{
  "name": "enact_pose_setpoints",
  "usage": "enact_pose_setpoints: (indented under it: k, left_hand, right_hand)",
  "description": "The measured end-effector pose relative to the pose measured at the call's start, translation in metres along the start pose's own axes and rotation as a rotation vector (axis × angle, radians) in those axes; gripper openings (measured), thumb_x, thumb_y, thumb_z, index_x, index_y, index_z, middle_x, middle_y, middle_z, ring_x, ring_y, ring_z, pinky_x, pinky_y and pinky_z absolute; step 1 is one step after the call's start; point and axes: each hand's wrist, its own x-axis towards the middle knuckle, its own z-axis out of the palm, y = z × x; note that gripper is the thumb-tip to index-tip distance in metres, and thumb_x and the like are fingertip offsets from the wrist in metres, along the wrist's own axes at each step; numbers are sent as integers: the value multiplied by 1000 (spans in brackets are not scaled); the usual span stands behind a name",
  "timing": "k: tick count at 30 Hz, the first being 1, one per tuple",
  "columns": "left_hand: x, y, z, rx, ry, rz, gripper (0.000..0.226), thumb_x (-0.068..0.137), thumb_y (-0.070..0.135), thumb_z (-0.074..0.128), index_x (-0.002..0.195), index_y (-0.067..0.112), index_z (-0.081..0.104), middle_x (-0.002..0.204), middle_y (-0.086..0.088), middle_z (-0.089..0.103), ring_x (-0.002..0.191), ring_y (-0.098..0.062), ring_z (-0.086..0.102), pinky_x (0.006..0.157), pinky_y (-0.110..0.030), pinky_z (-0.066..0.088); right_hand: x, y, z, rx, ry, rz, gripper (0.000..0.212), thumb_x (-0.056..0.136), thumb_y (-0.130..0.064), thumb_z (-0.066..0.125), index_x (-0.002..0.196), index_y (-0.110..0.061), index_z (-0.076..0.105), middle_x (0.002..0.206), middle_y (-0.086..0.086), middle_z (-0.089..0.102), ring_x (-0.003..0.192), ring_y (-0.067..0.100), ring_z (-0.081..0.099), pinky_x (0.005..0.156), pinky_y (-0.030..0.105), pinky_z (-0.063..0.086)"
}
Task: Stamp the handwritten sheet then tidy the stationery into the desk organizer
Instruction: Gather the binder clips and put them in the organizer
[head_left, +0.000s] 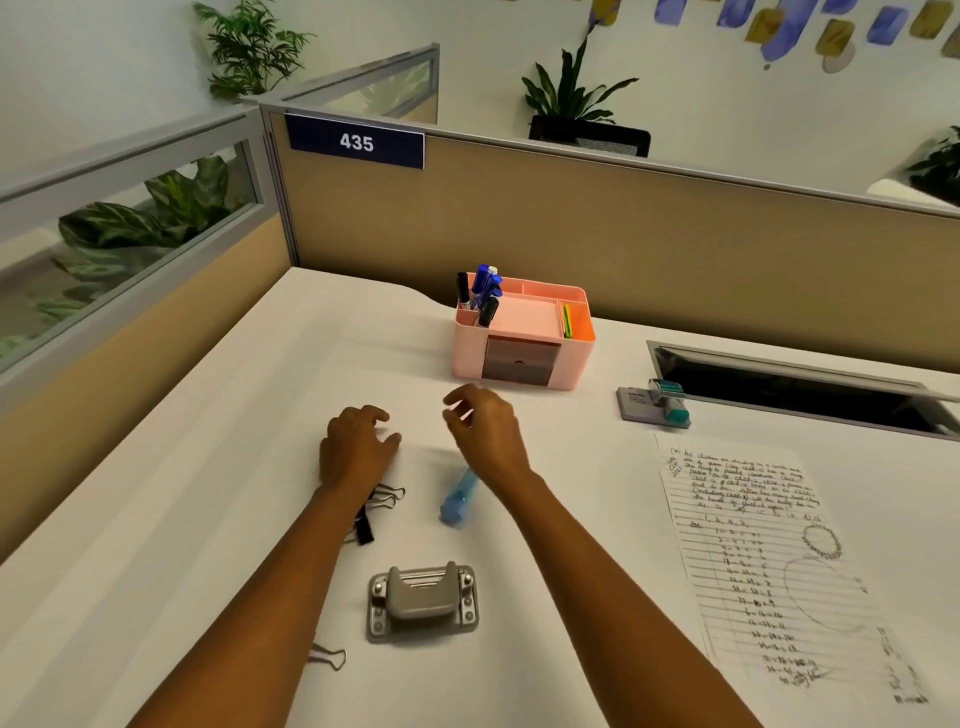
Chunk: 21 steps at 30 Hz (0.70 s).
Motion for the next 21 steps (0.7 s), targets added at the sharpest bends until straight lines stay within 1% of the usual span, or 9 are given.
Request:
enact_pose_setpoints:
  k: [2, 5, 8, 10, 12, 15, 21]
  left_hand:
    - [-4, -3, -2, 13, -36, -35, 38, 81, 25, 68, 115, 11, 59, 124, -13, 55, 118, -29, 49, 94, -40, 46]
    - [-9, -4, -6, 16, -59, -60, 44, 78, 21, 71, 117, 6, 57, 125, -16, 51, 119, -31, 47, 95, -39, 45]
    - [-10, -6, -9, -17, -62, -79, 38, 78, 14, 71, 113, 3, 60, 120, -18, 57, 110, -32, 56, 89, -34, 45]
    - [-10, -6, -11, -26, -59, -81, 34, 78, 9, 70, 110, 1, 62, 118, -18, 61, 108, -31, 58, 89, -33, 46]
    - [-9, -5, -12, -38, -60, -74, 33, 77, 3, 69, 109, -1, 64, 117, -18, 63, 109, -31, 59, 92, -33, 46]
    - [-9, -4, -13, -68, -57, -78, 31, 75, -3, 67, 106, -1, 66, 115, -17, 65, 107, -30, 60, 93, -34, 49]
    - [-6, -4, -12, -140, -99, -73, 25, 76, -10, 62, 98, -2, 71, 107, -19, 70, 102, -29, 64, 94, -33, 50]
  right_hand:
    - [-13, -5, 11, -4, -67, -28, 24, 91, -18, 58, 114, -11, 61, 111, 9, 65, 93, 21, 63, 80, 26, 48]
    - [-30, -9, 24, -49, -179, -79, 28, 89, -18, 60, 116, -10, 59, 114, 11, 63, 99, 23, 61, 84, 29, 47]
    - [-43, -12, 38, -102, -290, -96, 37, 87, -20, 63, 122, -8, 56, 123, 13, 59, 110, 27, 56, 92, 33, 45]
    - [-48, -13, 46, -172, -347, -109, 44, 86, -21, 65, 126, -9, 54, 127, 14, 56, 116, 28, 53, 96, 35, 44]
    - [-52, -13, 51, -229, -364, -132, 45, 86, -20, 65, 128, -9, 53, 126, 14, 55, 117, 29, 50, 96, 37, 45]
    - [-53, -15, 53, -276, -333, -156, 37, 88, -15, 61, 123, -6, 57, 120, 16, 57, 112, 29, 52, 91, 38, 47]
    - [-51, -16, 57, -281, -341, -92, 31, 91, -15, 57, 119, -2, 57, 118, 19, 57, 110, 31, 53, 92, 37, 45]
